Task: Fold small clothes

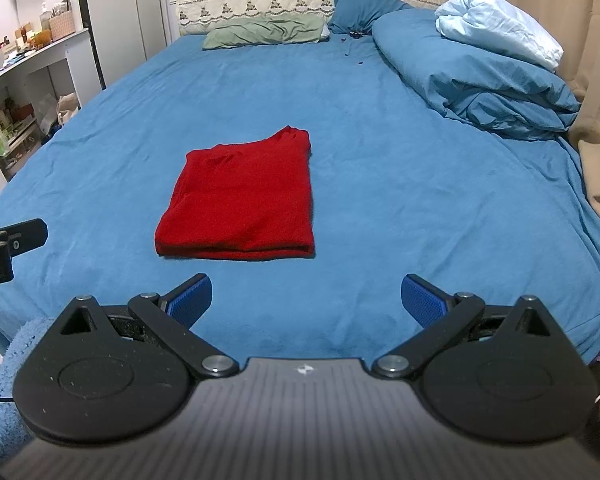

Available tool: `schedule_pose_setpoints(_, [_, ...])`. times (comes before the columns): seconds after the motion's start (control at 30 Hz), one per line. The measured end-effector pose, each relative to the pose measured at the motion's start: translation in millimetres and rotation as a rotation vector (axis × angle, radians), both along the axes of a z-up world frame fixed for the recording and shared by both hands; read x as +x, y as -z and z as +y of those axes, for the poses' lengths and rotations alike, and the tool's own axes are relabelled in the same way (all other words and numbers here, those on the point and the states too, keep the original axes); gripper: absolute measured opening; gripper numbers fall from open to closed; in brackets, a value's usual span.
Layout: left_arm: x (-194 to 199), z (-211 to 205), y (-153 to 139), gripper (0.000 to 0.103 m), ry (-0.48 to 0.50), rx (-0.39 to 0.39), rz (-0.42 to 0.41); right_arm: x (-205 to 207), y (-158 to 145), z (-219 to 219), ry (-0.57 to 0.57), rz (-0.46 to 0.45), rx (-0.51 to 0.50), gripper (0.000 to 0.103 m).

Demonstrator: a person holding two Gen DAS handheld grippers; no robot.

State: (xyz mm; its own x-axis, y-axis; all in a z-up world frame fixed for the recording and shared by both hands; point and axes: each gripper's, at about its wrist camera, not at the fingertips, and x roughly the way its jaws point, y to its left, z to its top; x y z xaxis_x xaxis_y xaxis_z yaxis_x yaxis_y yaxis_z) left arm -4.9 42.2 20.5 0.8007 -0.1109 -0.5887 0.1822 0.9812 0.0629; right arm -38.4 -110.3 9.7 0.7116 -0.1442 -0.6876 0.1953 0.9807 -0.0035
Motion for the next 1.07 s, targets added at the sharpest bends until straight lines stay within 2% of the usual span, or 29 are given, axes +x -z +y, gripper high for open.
schedule_pose_setpoints(1.07, [-3.1, -2.5, 0.0, 0.103, -0.002, -0.011, -0.014, -0.7, 1.2, 2.9, 0.003, -0.009, 0.012, 0.103])
